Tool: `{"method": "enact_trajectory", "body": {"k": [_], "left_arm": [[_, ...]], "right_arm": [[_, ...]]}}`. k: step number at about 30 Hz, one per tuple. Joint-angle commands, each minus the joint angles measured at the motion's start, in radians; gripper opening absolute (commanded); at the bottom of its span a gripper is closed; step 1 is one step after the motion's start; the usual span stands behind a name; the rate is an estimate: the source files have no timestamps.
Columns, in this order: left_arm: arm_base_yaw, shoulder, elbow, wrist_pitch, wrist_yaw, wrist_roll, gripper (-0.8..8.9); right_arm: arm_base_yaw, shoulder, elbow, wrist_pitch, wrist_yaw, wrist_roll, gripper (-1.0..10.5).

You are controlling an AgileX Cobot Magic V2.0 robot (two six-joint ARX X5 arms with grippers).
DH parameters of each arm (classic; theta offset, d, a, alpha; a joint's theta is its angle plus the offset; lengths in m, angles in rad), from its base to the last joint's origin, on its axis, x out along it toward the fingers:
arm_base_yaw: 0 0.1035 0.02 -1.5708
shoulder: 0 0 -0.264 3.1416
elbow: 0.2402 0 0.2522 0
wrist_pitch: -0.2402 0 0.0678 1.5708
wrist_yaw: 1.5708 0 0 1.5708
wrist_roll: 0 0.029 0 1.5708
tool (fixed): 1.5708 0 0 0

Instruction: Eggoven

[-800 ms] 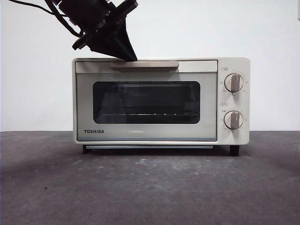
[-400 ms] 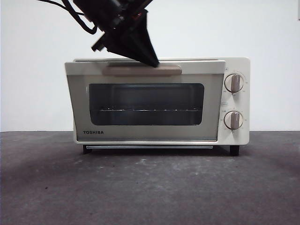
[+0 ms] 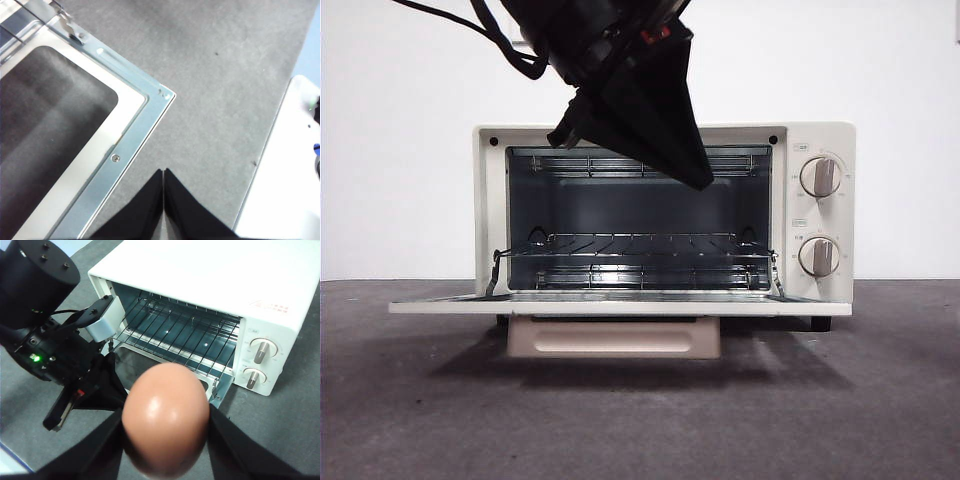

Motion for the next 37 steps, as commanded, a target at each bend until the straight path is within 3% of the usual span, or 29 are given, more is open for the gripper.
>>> {"method": "enact_trajectory", "body": {"k": [1, 7, 15, 22, 29, 37], "left_arm": [[-0.003, -0.037, 0.011, 0.015, 0.000, -0.022, 0.06], [0.068, -0.181, 0.011, 0.015, -0.010, -0.042, 0.06], [0.250, -0.414, -0.021, -0.051, 0.006, -0.049, 0.06], [0.419, -0.602, -0.191, -0.063, 0.074, -0.061, 0.06], [0.554, -0.756, -0.412, 0.021, 0.190, -0.122, 0.06], [0.586, -0.807, -0.506, 0.034, 0.216, -0.130, 0.06]], "right_arm": [[0.007, 0.037, 0.018, 0.013, 0.002, -0.005, 0.0], [-0.025, 0.132, 0.018, 0.047, -0.009, -0.004, 0.0], [-0.130, 0.292, -0.031, 0.186, -0.203, -0.005, 0.0], [-0.211, 0.420, -0.120, 0.367, -0.341, -0.004, 0.0], [-0.263, 0.568, -0.143, 0.525, -0.346, -0.003, 0.0], [-0.291, 0.732, -0.143, 0.671, -0.360, 0.002, 0.0]]}}
